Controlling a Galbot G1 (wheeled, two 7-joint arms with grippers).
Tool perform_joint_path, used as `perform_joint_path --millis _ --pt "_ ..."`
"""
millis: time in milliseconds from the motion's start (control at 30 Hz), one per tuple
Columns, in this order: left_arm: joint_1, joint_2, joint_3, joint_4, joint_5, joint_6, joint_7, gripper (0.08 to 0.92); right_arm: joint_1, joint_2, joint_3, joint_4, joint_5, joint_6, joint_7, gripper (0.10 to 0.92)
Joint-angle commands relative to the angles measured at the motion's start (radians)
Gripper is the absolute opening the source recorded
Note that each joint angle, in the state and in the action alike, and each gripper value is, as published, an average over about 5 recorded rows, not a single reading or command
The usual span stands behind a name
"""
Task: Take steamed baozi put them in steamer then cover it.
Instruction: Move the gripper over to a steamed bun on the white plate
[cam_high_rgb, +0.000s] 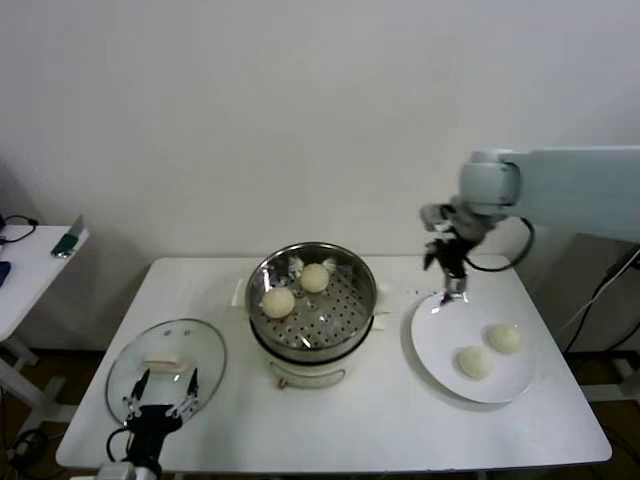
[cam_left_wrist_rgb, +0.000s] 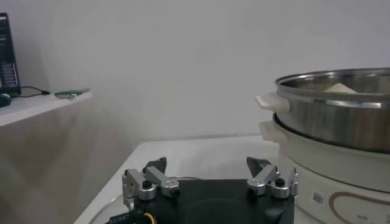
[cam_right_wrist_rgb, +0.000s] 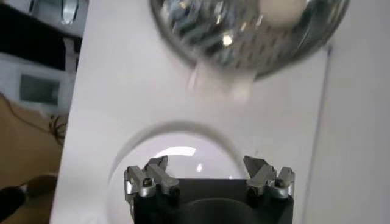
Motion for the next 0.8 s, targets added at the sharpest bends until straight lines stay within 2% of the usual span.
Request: perform_joint_path --millis 33,367,800 --pt "-0.003 -0.008 -0.001 0.004 0.004 0.003 0.001 0.823 -0.284 -0.254 0.104 -0.001 -0.305 -0.01 0.044 0.823" --pt "-0.011 -0.01 -0.005 0.031 0.011 0.003 0.001 0.823 -0.617 -0.224 0.372 -0.153 -0.396 -0.04 0.083 0.823" --pt "-0.023 -0.006 0.009 0.055 0.039 -0.001 0.001 0.823 -0.698 -0.235 0.461 -0.165 -0.384 -0.053 0.122 0.823"
